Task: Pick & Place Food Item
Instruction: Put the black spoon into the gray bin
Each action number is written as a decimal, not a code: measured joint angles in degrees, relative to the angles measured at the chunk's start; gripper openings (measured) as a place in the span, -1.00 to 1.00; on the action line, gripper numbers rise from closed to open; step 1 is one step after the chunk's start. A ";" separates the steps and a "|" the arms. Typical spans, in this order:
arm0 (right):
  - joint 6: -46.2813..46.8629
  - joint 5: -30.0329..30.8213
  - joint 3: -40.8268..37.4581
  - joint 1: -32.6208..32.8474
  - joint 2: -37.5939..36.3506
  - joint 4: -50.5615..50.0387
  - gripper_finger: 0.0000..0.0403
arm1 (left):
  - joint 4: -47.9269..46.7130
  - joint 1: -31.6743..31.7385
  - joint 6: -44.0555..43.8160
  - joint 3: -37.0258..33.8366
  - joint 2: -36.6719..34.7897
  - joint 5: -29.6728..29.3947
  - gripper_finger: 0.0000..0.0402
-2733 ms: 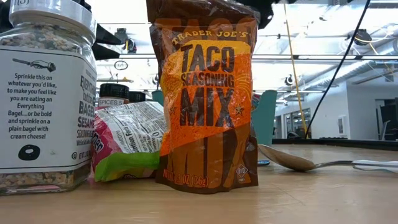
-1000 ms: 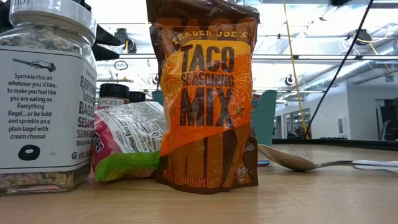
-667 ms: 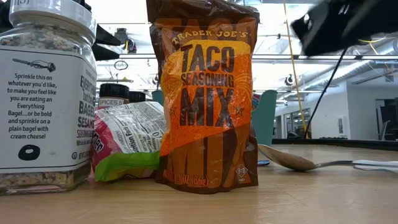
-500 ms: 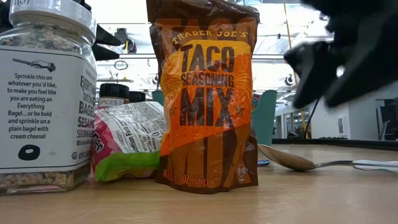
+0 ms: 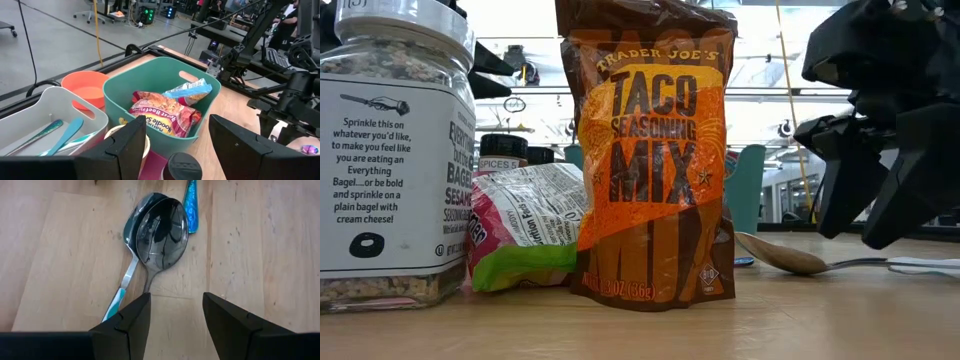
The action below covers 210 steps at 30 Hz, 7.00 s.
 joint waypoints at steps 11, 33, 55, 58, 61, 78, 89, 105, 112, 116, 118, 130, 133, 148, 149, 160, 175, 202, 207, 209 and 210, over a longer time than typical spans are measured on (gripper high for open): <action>2.91 -1.10 0.00 0.11 1.24 0.21 -0.15 | 1.54 0.00 -0.15 0.00 2.73 0.00 0.12; 5.59 2.29 -0.07 -0.92 0.99 -2.31 -0.15 | 2.09 -0.04 -0.03 0.00 3.71 0.00 0.12; 4.95 -4.02 -3.61 0.70 1.11 7.06 -0.15 | 2.14 0.00 -0.56 0.00 3.71 0.00 0.12; 5.04 -2.55 -4.14 0.70 1.09 6.93 -0.15 | 2.14 0.00 -0.63 0.00 3.71 0.00 0.12; 4.70 0.32 -4.33 0.70 1.07 6.62 -0.15 | 2.14 0.00 -0.63 0.00 3.71 0.00 0.12; 0.43 3.13 -4.66 -1.75 -1.24 6.21 -0.15 | 2.11 0.00 -1.27 0.00 3.71 0.01 0.12; 0.11 3.03 -4.60 -1.92 -2.68 3.16 -0.15 | 2.01 -0.04 -1.24 0.00 4.13 0.02 0.12; 7.23 0.37 -6.46 -2.91 -3.11 -4.26 -0.15 | 2.14 -0.03 -1.22 0.00 4.80 0.02 0.12; 9.41 -0.09 -9.80 -5.20 -3.13 -3.70 -0.37 | 2.14 0.00 -1.22 0.00 4.80 0.02 0.12; 9.43 0.03 -11.05 -5.64 -3.13 -3.15 -0.59 | 2.14 0.00 -1.20 0.00 4.80 0.02 0.12; 9.41 0.23 -11.55 -5.66 -3.10 -3.21 -0.71 | 2.14 0.00 -1.20 0.00 4.80 0.02 0.12; 7.13 1.31 -12.24 -5.63 -4.72 -2.80 -0.98 | 2.14 0.00 -1.23 0.00 4.80 0.01 0.12; 5.75 1.49 -12.35 -5.57 -8.21 -2.22 -0.98 | 2.14 0.00 -1.27 0.00 4.80 0.00 0.12; -19.47 6.15 -12.37 -4.75 -22.67 20.26 -1.00 | 12.34 -2.93 -1.43 0.01 9.08 0.52 0.12; -21.83 6.14 -12.37 -4.91 -22.58 22.60 -1.00 | 14.79 -3.52 -0.89 0.02 10.21 0.56 0.12; -39.74 14.82 -12.35 -10.14 -20.21 38.35 -1.00 | 40.75 -8.24 -1.03 0.02 28.26 0.69 0.12; -51.15 39.23 -12.31 -9.48 -9.52 51.68 -1.00 | 49.12 -14.73 10.83 15.12 50.37 4.84 0.12; -53.82 41.09 -12.28 -9.23 -7.54 57.29 -1.00 | 45.71 -14.01 14.14 25.93 62.25 -9.36 -0.06; -53.21 40.67 -12.28 -9.78 -7.54 57.24 -1.00 | 46.53 -12.98 12.35 25.94 63.03 -7.34 -0.50; -52.64 39.81 -12.28 -10.12 -7.57 57.18 -0.99 | 46.59 -12.66 12.05 25.94 62.98 -6.82 -0.71; -52.45 39.23 -12.28 -10.19 -7.58 57.00 -0.99 | 46.50 -12.47 12.12 25.93 62.98 -7.02 -0.82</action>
